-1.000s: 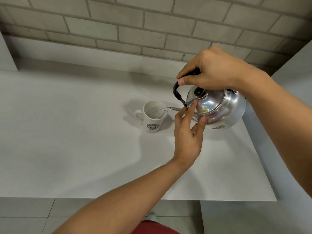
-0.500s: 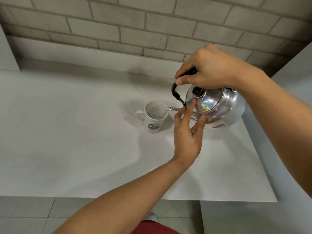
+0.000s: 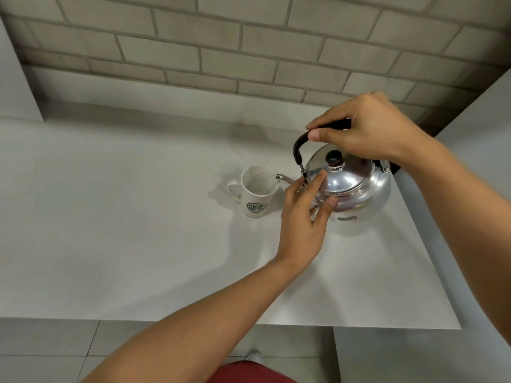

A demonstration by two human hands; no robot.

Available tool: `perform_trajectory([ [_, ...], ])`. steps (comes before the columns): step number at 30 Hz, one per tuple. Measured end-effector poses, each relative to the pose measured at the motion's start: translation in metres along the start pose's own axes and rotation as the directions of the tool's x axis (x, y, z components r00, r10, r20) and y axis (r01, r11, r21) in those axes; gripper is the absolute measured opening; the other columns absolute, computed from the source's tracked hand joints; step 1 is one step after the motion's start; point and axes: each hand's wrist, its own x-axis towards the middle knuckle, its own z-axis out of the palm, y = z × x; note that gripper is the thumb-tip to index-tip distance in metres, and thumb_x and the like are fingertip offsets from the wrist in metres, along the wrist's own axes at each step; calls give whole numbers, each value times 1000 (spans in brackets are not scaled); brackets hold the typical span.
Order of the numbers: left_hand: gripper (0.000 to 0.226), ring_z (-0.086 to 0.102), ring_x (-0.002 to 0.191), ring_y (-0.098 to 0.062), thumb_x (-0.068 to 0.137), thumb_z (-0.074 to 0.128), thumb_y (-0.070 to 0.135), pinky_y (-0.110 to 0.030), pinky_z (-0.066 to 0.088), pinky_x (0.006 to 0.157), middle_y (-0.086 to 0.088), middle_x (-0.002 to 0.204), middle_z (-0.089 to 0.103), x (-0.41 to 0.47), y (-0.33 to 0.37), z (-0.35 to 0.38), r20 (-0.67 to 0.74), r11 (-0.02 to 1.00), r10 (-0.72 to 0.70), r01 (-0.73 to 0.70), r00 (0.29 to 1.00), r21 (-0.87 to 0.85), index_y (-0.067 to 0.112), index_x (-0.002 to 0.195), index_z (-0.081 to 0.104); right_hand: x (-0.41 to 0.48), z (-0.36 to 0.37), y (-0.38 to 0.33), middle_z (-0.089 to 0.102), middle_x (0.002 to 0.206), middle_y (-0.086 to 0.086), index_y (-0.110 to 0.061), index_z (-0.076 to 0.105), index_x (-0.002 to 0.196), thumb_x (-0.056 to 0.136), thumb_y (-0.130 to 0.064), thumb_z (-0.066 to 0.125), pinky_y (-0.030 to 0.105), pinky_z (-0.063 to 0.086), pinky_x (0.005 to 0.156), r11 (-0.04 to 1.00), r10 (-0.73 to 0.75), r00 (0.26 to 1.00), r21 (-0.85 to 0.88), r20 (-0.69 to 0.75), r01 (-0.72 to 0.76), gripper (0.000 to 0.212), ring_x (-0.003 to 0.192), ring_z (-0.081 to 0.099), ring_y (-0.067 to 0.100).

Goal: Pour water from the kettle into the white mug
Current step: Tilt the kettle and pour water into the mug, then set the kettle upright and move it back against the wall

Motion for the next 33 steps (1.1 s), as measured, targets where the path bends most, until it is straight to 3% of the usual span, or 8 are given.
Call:
perform_trajectory([
  [5, 49, 42, 133, 11, 101, 67, 31, -44, 54, 107, 7, 145, 40, 2, -6, -9, 81, 997, 16, -21, 997, 68, 40, 147, 51, -21, 11, 14, 75, 107, -20, -31, 81, 113, 91, -45, 74, 0, 40, 88, 991, 98, 990, 107, -103, -87, 26, 101, 65, -12],
  [9, 48, 43, 143, -14, 102, 64, 36, -46, 50, 111, 4, 150, 38, 2, -8, -18, 145, 985, 35, -58, 989, 163, 41, 147, 50, -38, 21, 21, 76, 109, -19, -30, 80, 113, 92, -44, 75, 16, 50, 96, 963, 161, 971, 242, -178, -116, 26, 106, 68, -8],
  [14, 54, 42, 144, -13, 102, 65, 38, -32, 39, 119, 0, 154, 42, 6, 2, -32, 280, 944, 53, -140, 958, 300, 34, 152, 46, -58, 30, 33, 77, 100, -24, -33, 80, 109, 87, -45, 79, 24, 55, 92, 904, 296, 919, 387, -259, -182, 25, 100, 71, -4],
  [17, 49, 55, 129, -13, 101, 64, 38, -32, 47, 110, 1, 144, 56, 16, 14, -47, 357, 908, 81, -217, 931, 359, 27, 147, 54, -70, 32, 38, 76, 95, -26, -38, 79, 102, 85, -45, 81, 22, 57, 84, 874, 362, 887, 436, -286, -216, 18, 93, 73, 0],
  [21, 29, 63, 100, -8, 102, 63, 28, -35, 59, 87, 3, 124, 63, 45, 41, -55, 275, 907, 194, -279, 942, 315, 22, 131, 63, -83, 35, 36, 78, 92, -19, -29, 82, 100, 86, -40, 82, 22, 58, 81, 836, 438, 840, 490, -320, -249, 18, 90, 74, 4],
  [26, 53, 49, 139, -20, 109, 48, 37, -38, 46, 110, -2, 155, 49, 103, 77, -45, 574, 845, 80, -361, 815, 395, 27, 159, 34, -92, 33, 24, 79, 92, -16, -24, 82, 100, 87, -33, 82, 14, 53, 77, 804, 482, 806, 538, -342, -253, 16, 88, 74, 3],
  [29, 34, 64, 118, -19, 110, 49, 30, -33, 51, 97, 2, 130, 71, 123, 84, -39, 709, 843, 66, -419, 702, 337, 27, 142, 58, -92, 33, 22, 78, 91, -18, -32, 81, 98, 87, -38, 81, 12, 52, 75, 795, 505, 786, 548, -356, -262, 12, 89, 74, 3],
  [33, 24, 69, 91, -18, 108, 53, 26, -28, 50, 80, -1, 97, 77, 144, 80, -27, 684, 819, 96, -448, 723, 358, 22, 128, 67, -87, 27, 35, 79, 98, -16, -33, 80, 105, 87, -37, 81, 20, 55, 84, 754, 543, 772, 597, -331, -274, 18, 96, 74, 4],
])
